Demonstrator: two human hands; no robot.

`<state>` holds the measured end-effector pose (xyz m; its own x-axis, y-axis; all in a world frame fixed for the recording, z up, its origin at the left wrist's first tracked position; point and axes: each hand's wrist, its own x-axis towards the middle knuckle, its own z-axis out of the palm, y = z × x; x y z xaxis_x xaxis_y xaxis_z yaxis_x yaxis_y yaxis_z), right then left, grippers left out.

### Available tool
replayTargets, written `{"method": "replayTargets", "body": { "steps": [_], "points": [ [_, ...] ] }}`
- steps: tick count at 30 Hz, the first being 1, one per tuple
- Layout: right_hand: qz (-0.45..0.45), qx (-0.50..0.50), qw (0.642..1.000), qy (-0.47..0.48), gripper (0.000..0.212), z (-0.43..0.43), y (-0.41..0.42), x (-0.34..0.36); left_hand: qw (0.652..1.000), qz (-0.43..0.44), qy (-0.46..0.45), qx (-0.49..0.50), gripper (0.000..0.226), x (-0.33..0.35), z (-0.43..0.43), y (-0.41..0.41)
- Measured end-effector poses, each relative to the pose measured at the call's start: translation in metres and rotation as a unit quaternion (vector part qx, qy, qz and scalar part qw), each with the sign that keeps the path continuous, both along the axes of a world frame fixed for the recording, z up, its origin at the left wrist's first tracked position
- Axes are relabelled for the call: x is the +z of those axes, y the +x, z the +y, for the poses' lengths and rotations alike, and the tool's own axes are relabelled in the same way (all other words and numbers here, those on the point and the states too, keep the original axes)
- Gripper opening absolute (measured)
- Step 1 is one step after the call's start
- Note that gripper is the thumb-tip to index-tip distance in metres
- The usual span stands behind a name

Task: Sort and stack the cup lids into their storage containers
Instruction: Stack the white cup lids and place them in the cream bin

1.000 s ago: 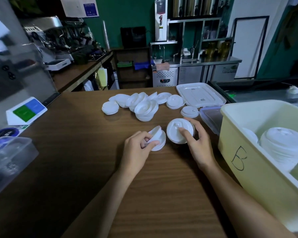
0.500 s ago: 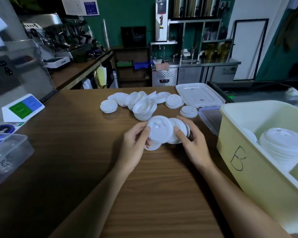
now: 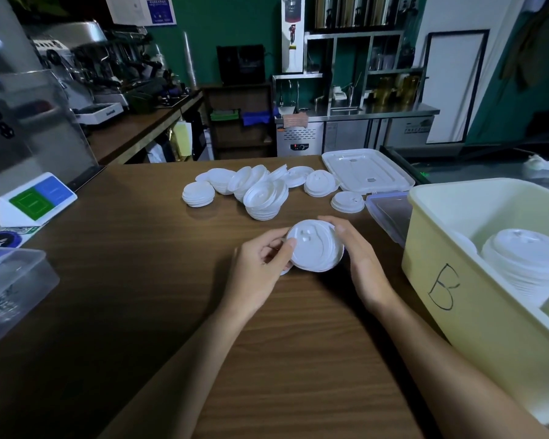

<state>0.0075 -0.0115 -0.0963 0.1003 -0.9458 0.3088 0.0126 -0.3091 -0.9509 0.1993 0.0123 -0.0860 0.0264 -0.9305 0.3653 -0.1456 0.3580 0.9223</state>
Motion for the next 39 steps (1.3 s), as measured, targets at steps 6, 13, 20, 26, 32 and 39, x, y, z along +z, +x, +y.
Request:
{"method": "replayTargets", "body": {
  "steps": [6, 13, 20, 26, 32, 39],
  "points": [
    [0.037, 0.009, 0.999, -0.024, 0.042, 0.004, -0.001, 0.003, 0.998, -0.044, -0.028, 0.035, 0.020, 0.000, 0.003, -0.003],
    [0.006, 0.013, 1.000, -0.026, 0.032, 0.005, -0.002, 0.004, 0.985, -0.116, -0.090, 0.094, 0.019, 0.000, 0.001, -0.004],
    [0.010, -0.065, 0.997, -0.043, 0.025, 0.000, -0.005, 0.002, 0.932, -0.354, -0.066, 0.036, 0.035, -0.005, -0.010, 0.035],
    [0.045, -0.063, 0.996, -0.039, 0.037, 0.000, -0.005, -0.002, 0.904, -0.421, -0.064, 0.039, 0.011, -0.005, -0.013, 0.042],
    [0.041, -0.068, 0.996, -0.051, 0.038, 0.000, -0.005, -0.001, 0.942, -0.328, -0.022, 0.074, 0.022, -0.003, -0.012, 0.038],
    [0.035, -0.073, 0.996, -0.044, 0.042, 0.001, -0.005, 0.001, 0.982, -0.143, 0.002, 0.127, 0.017, 0.007, -0.007, 0.030]
  ]
}}
